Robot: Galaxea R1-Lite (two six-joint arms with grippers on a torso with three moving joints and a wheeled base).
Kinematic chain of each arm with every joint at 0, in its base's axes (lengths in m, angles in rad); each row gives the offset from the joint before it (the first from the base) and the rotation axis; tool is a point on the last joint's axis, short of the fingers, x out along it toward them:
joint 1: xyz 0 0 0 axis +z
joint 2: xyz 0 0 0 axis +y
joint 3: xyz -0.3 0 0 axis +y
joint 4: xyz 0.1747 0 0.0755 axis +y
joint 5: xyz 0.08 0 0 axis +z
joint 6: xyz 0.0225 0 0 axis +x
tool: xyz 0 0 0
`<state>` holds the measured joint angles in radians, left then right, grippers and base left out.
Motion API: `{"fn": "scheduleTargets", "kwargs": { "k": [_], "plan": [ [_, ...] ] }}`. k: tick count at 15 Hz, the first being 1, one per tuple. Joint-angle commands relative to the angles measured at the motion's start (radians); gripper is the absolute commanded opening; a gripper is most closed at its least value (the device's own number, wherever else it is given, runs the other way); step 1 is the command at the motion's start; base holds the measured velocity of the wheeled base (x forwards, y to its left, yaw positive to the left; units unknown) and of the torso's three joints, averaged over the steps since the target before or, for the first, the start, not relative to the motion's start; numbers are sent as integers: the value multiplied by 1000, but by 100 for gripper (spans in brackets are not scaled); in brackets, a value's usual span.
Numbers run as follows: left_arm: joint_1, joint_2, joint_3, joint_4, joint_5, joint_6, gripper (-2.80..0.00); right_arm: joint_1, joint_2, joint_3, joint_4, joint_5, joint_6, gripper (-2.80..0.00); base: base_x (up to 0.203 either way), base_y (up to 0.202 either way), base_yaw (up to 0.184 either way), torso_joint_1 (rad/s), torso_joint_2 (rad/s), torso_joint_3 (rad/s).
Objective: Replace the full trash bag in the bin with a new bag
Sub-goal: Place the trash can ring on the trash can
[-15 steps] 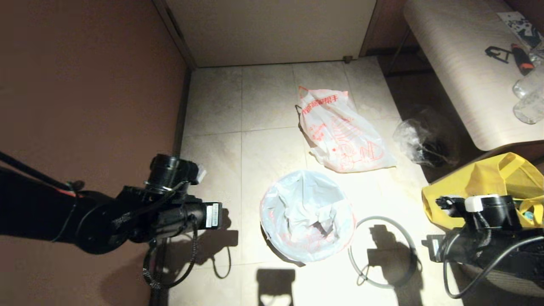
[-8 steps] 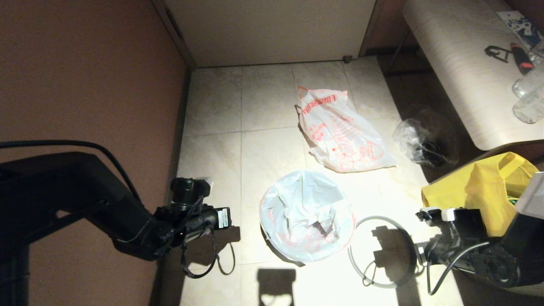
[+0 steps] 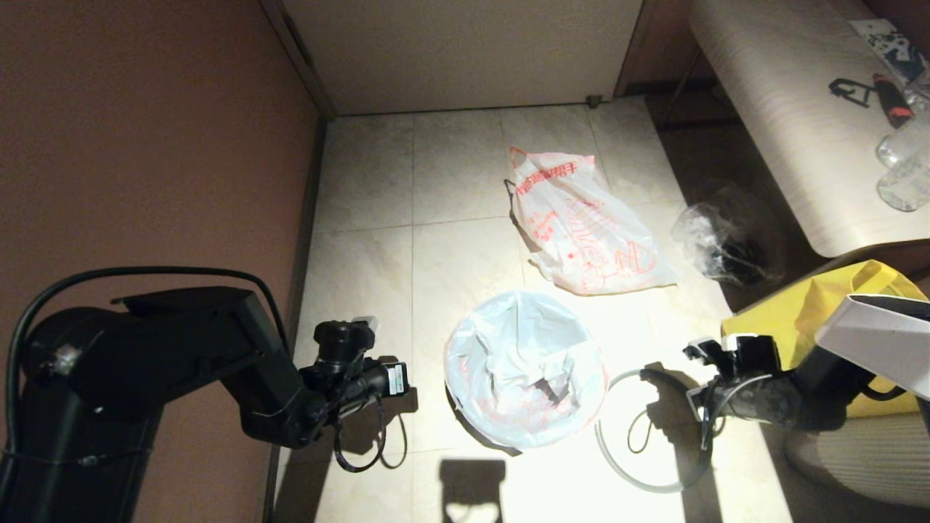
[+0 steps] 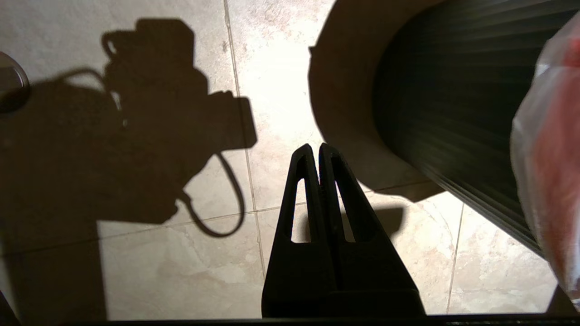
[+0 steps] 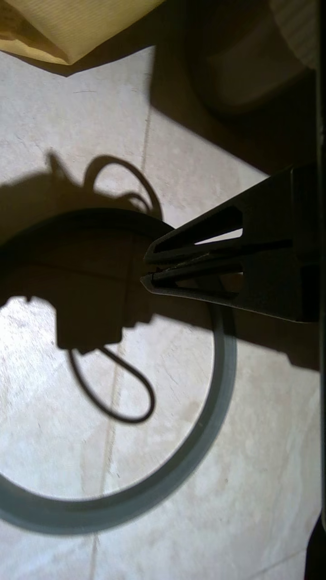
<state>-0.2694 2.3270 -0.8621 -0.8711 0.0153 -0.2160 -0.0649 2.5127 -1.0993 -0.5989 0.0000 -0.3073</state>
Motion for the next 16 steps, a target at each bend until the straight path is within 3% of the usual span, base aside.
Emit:
{"fn": "scheduleTargets", "kwargs": {
  "k": [1,3,4,8,14,15,16],
  "plan": [
    [-1,13,-1,-4,-1,-2,-280,-6,100,-136,106,-1,-8,-280,0,0,0,0,0,0],
    [-1,12,3,-6,-3,0,-280,-17,205,-267,178,-1,-22,-280,0,0,0,0,0,0],
    [-1,14,3,-6,-3,0,-280,-24,244,-328,214,-3,-35,0,0,0,0,0,0,0],
    [-1,11,9,-11,-6,1,-280,-41,344,-503,251,-17,-35,0,0,0,0,0,0,0],
    [-1,18,12,-49,-6,1,-280,-84,415,-625,261,-22,-35,0,0,0,0,0,0,0],
    [-1,18,14,-49,-6,3,-280,-88,425,-637,270,-23,-44,-280,0,0,0,0,0,0],
    [-1,20,15,-49,-6,3,-280,-88,425,-643,295,-23,-46,-280,0,0,0,0,0,0]
  ]
}}
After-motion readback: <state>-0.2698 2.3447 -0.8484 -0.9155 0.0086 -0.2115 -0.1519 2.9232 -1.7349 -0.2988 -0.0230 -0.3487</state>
